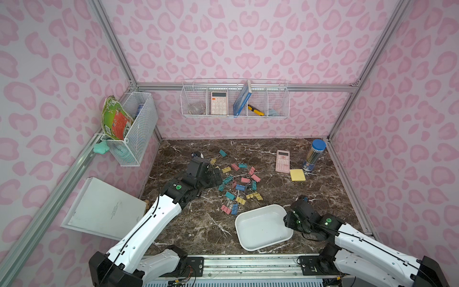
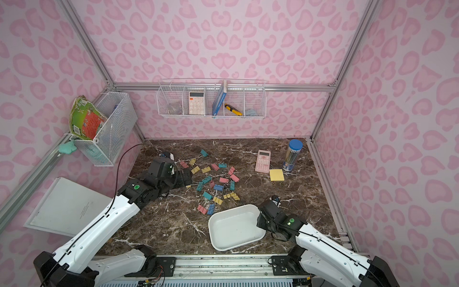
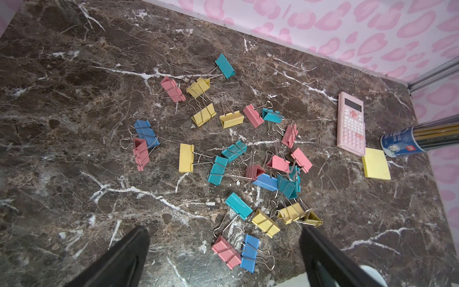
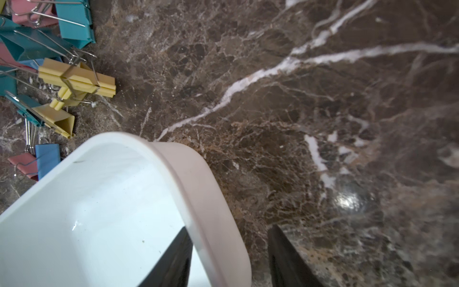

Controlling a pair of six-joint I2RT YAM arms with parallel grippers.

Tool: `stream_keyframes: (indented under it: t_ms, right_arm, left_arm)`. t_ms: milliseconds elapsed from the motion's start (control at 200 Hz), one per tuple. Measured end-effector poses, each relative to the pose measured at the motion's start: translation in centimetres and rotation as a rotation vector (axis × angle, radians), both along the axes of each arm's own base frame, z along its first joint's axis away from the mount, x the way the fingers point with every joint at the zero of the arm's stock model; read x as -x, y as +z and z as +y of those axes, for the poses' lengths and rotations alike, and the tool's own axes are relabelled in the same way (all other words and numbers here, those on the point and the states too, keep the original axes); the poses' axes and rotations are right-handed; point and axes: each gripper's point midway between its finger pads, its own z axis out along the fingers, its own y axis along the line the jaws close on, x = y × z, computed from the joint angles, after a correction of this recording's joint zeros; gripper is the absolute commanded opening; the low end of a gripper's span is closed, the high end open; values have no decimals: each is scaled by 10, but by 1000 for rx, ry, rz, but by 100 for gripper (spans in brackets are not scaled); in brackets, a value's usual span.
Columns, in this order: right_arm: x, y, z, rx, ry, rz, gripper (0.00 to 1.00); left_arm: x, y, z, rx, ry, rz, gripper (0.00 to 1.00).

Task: Put the binder clips in the storage box
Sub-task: Adjust the storage box at the center of the board.

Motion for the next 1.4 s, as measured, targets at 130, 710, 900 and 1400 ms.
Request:
stream_keyframes:
  t_ms: [130,710,900,1400]
  right_arm:
    - [1,18,-4,-36,-19,-38,50]
    - [17,-10,2,62,38,87,15]
    - [29,-11,12,102,99,112,13]
    - [48,-5,15,195,200,154,11]
  left_arm:
    - [3,7,7,31,32,-20,99]
    - [5,-12,13,60,53,30,98]
    - [5,-19,11,48,35,49,98]
    - [5,-19,11,30,15,40,98]
